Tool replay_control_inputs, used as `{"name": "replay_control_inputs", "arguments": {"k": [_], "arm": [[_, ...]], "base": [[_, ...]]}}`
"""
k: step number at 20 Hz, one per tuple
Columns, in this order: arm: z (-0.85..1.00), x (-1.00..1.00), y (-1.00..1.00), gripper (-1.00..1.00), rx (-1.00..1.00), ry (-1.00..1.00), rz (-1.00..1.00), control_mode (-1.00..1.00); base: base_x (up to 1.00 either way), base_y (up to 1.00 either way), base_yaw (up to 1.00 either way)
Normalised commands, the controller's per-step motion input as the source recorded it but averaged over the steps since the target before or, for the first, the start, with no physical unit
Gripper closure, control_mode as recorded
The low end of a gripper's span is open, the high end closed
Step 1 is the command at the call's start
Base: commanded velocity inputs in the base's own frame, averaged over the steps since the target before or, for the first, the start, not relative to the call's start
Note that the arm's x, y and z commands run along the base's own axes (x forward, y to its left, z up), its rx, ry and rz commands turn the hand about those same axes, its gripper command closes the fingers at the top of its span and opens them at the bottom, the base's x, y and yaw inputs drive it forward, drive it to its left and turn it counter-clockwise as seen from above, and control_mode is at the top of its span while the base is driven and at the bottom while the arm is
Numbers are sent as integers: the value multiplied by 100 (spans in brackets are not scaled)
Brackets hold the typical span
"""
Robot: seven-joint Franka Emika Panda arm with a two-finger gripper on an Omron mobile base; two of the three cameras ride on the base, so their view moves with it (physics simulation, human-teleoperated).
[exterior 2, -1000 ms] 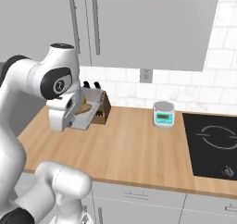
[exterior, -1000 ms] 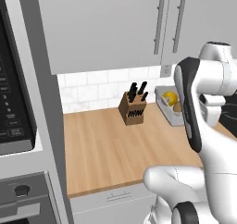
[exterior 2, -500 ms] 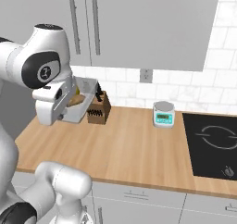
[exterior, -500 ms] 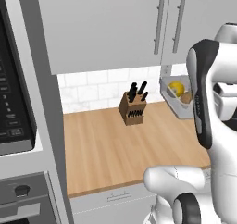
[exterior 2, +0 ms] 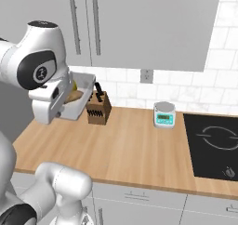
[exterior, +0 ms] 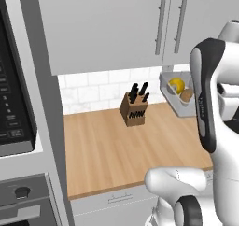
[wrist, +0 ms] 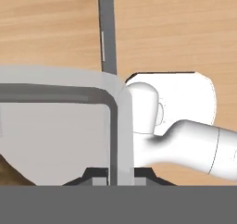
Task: Take the meat container that has the chicken drumstick and place it on the second highest rack of the freezer. Then take the vegetable container that has the sweet potato and lemon and place it on the highest rack of the freezer.
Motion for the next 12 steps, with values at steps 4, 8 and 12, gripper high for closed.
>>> {"name": "replay_control_inputs", "arguments": {"k": [4,8,12], "arm": [[0,0,1,100,0,-10,2,-100],[0,0,0,100,0,0,0,-100],[0,0,7,100,-1,0,0,-100]], "base": [[0,0,0],[0,0,0],[0,0,0]]}}
